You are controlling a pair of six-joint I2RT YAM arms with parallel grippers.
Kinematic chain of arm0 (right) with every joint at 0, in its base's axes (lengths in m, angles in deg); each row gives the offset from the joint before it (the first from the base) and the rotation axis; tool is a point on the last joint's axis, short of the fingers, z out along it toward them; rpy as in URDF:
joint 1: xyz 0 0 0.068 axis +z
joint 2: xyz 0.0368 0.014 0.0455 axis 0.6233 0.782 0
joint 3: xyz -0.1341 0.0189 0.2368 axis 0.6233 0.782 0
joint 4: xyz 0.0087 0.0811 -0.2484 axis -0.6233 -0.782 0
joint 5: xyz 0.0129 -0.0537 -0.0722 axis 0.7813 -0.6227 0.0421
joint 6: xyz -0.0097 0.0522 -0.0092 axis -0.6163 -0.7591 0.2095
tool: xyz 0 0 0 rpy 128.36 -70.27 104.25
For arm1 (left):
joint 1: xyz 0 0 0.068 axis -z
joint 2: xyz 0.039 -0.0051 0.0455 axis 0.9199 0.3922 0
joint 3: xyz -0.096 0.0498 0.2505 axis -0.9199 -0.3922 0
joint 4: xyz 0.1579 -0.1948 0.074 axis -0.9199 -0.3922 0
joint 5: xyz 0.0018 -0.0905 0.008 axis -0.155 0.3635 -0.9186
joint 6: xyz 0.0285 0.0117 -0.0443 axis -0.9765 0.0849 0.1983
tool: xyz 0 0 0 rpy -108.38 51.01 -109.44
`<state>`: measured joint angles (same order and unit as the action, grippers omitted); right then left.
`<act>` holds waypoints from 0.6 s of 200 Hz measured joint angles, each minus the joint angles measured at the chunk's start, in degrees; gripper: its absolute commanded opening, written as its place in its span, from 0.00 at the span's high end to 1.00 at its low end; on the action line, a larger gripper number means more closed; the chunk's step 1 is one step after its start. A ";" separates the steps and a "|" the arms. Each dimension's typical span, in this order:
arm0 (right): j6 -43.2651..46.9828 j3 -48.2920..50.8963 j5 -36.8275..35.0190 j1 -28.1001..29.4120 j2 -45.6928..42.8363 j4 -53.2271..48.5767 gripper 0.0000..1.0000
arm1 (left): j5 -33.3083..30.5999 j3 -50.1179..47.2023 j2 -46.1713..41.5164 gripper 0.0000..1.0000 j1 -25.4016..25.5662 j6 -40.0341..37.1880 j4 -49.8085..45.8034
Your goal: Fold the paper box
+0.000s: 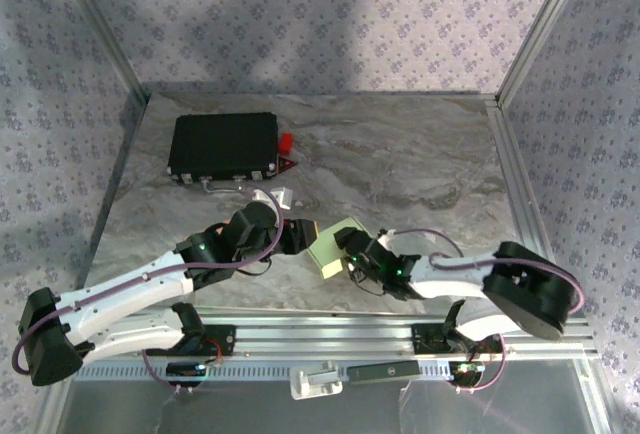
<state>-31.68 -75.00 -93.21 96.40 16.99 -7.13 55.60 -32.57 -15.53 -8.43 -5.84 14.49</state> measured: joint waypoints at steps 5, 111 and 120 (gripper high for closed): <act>-0.20 -1.22 0.59 -0.28 0.92 -0.52 0.26 | 0.00 0.00 0.00 0.60 0.00 -0.02 -0.02; 0.22 -17.07 5.35 -1.84 -5.07 -38.29 0.01 | 5.51 -2.43 -2.86 0.54 -10.88 -0.20 -1.03; 5.07 -17.64 3.45 -3.04 -8.83 -41.57 0.01 | 6.73 -2.43 -3.89 0.28 -14.12 -0.79 -1.97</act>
<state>-26.61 -92.63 -89.76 93.36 8.16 -48.70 62.33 -35.00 -19.42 -22.55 -6.63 12.53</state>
